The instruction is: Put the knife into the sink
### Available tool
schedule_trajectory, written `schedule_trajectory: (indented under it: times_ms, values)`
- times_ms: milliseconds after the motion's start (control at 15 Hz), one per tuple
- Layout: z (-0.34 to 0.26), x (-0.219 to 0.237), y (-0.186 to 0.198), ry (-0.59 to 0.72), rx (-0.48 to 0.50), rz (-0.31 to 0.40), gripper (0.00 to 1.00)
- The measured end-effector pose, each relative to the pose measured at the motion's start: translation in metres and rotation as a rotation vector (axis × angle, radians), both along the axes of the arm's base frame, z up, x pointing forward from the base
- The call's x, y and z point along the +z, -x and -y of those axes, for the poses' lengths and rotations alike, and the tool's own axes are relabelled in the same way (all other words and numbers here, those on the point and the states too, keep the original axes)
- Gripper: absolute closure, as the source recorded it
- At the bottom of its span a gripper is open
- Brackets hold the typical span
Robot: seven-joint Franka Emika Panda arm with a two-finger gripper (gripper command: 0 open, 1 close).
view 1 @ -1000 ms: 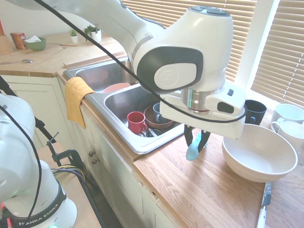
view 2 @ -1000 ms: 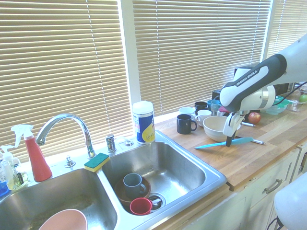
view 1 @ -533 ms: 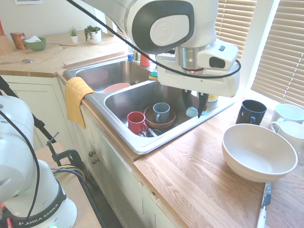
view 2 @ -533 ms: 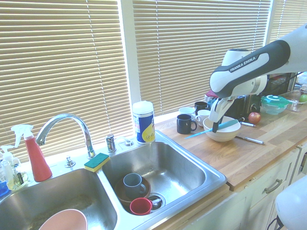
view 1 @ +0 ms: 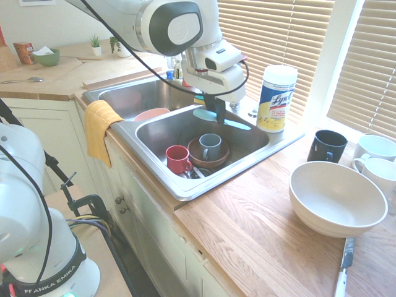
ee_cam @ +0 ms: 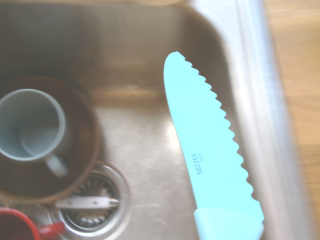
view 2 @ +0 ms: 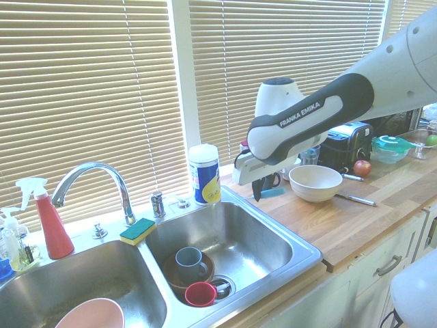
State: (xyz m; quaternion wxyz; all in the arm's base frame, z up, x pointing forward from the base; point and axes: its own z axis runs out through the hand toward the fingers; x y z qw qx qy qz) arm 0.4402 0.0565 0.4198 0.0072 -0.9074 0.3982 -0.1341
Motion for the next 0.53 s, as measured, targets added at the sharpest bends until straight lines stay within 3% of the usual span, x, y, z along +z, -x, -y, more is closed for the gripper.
schedule_trajectory:
  times_ms: [533]
  values:
    - [-0.085,-0.142,-0.043,-0.030,-0.072,-0.042,1.00]
